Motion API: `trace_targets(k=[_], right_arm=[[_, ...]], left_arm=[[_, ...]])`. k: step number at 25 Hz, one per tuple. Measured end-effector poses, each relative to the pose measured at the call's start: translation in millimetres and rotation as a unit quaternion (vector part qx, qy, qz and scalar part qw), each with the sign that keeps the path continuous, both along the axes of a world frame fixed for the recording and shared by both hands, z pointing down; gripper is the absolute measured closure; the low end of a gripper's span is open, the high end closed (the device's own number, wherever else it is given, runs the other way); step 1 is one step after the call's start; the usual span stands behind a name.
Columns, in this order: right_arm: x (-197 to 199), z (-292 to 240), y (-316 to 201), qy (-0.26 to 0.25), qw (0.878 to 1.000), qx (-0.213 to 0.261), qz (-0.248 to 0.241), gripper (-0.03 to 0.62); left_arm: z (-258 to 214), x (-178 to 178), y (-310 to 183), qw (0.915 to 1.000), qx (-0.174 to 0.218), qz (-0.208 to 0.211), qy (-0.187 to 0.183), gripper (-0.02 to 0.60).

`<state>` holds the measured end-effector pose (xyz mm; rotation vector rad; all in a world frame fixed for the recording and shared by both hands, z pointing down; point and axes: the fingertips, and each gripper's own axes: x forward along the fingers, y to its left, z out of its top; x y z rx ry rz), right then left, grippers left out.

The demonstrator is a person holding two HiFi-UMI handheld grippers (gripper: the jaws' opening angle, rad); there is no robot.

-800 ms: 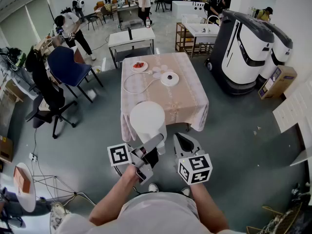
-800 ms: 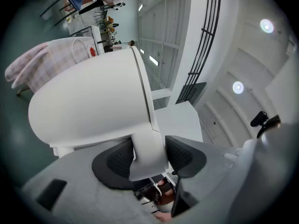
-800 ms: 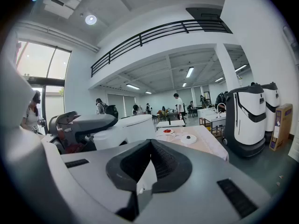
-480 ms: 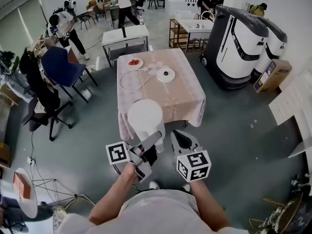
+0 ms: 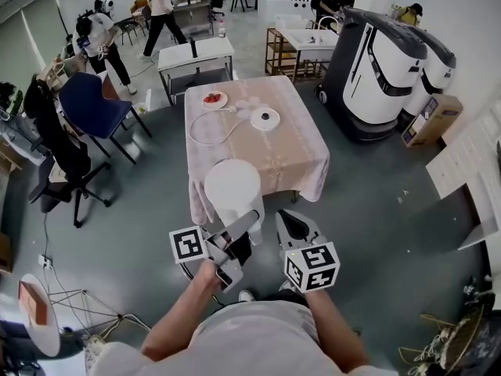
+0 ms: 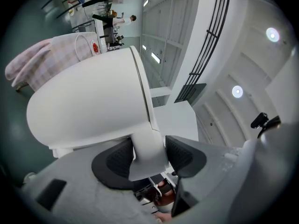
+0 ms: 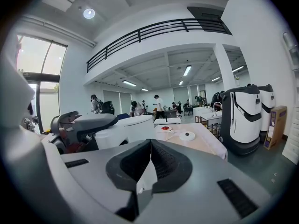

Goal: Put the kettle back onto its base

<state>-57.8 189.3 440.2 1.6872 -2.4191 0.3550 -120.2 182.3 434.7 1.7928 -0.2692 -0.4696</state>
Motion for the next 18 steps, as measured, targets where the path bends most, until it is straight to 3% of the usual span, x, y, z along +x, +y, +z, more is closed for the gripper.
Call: trace_targets(k=[10, 18], right_arm=[[-5.1, 6.9, -30.9, -0.016, 1.000, 0.002, -0.021, 0.589], [15.9, 12.2, -76.5, -0.021, 0.999, 0.002, -0.046, 0.589]], left_arm=[[5.3, -3.7, -26.5, 0.9998, -0.003, -0.015, -0.009, 0.359], [9.1, 17.7, -68.6, 0.9992, -0.005, -0.035, -0.017, 0.357]])
